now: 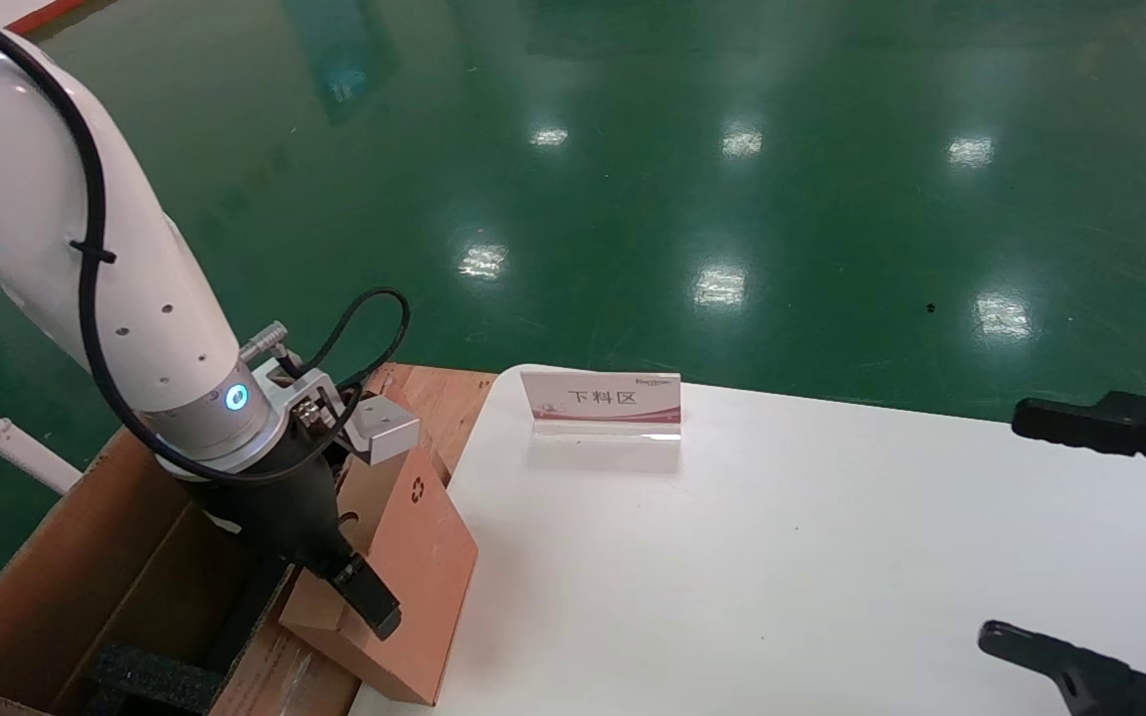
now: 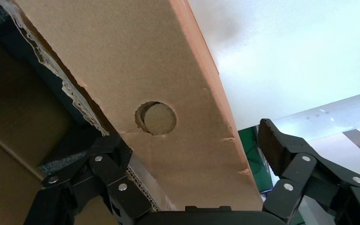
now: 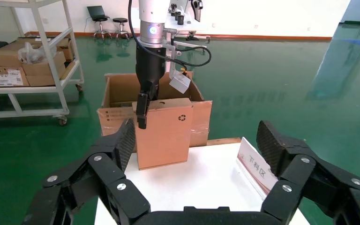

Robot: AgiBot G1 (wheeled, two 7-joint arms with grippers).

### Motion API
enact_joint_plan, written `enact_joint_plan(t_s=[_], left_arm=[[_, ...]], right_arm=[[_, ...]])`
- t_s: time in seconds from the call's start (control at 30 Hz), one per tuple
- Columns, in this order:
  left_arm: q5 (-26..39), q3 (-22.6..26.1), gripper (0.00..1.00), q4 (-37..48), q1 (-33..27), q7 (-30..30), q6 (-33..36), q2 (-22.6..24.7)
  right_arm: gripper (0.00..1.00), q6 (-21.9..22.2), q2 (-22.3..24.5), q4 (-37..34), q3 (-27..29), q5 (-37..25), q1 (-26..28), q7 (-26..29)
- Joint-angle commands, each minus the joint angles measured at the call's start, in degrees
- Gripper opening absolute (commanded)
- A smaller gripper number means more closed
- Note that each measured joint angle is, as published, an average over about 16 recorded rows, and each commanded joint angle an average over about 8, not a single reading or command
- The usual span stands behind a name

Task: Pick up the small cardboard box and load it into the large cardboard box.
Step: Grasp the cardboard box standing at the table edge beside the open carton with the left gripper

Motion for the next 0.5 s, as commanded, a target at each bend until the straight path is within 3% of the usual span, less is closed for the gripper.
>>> enact_joint_plan(t_s=[0.03,0.5], left_arm=[[0.0,0.0,0.00,0.0,0.0,0.0,0.1,0.0],[-0.1,-0.1,0.00,0.0,-0.1,0.0,0.2,-0.1]], right_arm=[[0.00,0.0,0.0,0.0,0.0,0.0,0.0,0.0],[0.00,0.0,0.0,0.0,0.0,0.0,0.0,0.0]])
